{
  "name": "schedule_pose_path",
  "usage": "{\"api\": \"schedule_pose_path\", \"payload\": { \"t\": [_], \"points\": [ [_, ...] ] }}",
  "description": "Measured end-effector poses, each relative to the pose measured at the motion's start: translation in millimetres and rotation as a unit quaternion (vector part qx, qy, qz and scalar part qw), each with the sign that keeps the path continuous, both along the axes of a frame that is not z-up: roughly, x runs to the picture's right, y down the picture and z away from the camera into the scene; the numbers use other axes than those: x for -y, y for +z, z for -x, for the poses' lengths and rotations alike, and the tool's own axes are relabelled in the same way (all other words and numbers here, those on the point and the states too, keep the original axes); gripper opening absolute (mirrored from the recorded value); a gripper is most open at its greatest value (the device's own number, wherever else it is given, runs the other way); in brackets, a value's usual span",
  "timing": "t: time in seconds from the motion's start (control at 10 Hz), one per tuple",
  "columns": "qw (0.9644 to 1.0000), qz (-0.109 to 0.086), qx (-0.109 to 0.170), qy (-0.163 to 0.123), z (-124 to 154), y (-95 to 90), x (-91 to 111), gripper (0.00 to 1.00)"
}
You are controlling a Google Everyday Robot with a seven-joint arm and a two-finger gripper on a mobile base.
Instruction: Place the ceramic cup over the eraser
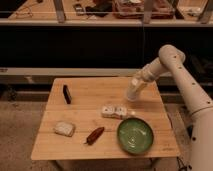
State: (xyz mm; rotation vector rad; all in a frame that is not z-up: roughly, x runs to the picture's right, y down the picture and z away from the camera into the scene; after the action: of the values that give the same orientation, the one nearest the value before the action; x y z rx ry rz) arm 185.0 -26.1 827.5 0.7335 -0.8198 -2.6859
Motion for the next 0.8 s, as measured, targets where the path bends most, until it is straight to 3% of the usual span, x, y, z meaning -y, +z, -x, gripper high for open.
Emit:
{"api": "schedule_pose_path", "payload": {
  "t": [0.2,0.3,0.6,0.8],
  "points": [
    [1.0,-0.001,0.0,-0.002,1.4,-1.3,0.2,0.0],
    [1.0,-0.001,0.003,-0.007,15.2,-4.6,4.2,0.0],
    [0.9992,0.008,0.034,-0.017,123.6,-32.8,21.1,0.0],
    [0.9985,0.016,0.047,-0.021,149.3,-45.0,21.8,0.0]
  ]
}}
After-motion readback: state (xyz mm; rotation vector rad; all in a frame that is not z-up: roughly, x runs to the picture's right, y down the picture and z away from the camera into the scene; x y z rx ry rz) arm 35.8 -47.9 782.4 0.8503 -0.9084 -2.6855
